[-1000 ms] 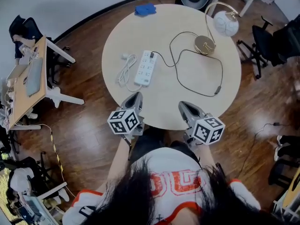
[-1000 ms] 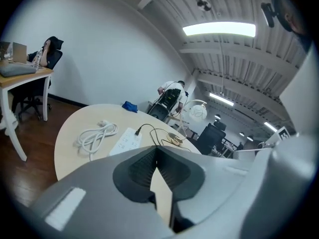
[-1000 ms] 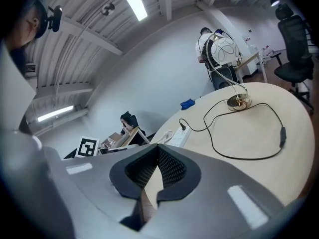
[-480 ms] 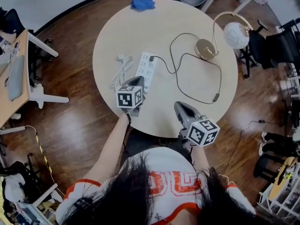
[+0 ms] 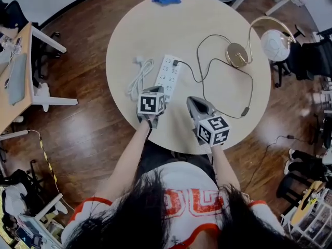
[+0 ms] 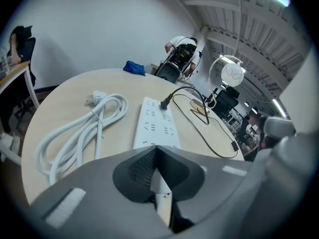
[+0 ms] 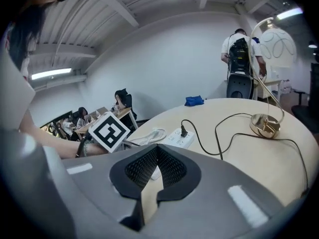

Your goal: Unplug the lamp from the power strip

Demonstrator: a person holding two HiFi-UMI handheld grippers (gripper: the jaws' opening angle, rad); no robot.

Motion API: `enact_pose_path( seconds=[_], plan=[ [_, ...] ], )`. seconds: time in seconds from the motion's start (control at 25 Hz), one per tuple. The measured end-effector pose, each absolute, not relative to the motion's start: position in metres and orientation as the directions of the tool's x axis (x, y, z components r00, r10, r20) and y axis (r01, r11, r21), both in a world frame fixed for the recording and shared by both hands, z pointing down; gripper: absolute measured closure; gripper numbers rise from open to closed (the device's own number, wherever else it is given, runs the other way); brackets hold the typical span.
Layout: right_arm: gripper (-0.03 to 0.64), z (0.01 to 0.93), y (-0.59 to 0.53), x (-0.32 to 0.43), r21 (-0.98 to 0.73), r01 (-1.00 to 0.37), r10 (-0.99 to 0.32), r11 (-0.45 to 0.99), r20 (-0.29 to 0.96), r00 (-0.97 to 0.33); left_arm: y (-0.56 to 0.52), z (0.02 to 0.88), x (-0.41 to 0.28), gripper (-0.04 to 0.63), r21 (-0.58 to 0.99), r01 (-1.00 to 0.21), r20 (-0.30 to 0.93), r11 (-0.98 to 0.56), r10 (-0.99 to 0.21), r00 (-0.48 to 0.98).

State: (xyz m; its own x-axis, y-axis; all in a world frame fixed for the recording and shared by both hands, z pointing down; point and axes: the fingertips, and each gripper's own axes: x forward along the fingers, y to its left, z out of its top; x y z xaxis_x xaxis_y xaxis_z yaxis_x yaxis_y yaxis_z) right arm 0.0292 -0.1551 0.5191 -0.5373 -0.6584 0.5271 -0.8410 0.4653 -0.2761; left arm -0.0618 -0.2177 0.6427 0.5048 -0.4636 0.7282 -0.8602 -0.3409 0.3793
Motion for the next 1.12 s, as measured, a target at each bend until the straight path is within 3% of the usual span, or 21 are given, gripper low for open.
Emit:
enact_pose_path(
  seconds=[0.4,0.56,0.76,1.12],
  plan=[
    [0.614,0.59,-0.249,0.009,0.018,-0.82,-0.636,0.572,0.642,-0.429,-0.213,0.636,-0.061,0.595,0.424,-0.858,0.701,-0.29,-0.494,0.514],
    [0.495,0.608,-0.275,0.007,0.076,-0.808,-0.629,0.584,0.672,-0.391,-0.209,0.635,-0.062,0.595,0.427,-0.858,0.701,-0.287,-0.494,0.514],
    [0.46,0.615,-0.307,0.006,0.124,-0.814,-0.651,0.568,0.673,-0.351,-0.206,0.633,-0.062,0.595,0.447,-0.851,0.693,-0.275,-0.496,0.523],
    [0.495,0.616,-0.324,0.001,0.135,-0.831,-0.667,0.54,0.671,-0.324,-0.209,0.632,-0.06,0.595,0.485,-0.838,0.675,-0.25,-0.503,0.541]
  ],
)
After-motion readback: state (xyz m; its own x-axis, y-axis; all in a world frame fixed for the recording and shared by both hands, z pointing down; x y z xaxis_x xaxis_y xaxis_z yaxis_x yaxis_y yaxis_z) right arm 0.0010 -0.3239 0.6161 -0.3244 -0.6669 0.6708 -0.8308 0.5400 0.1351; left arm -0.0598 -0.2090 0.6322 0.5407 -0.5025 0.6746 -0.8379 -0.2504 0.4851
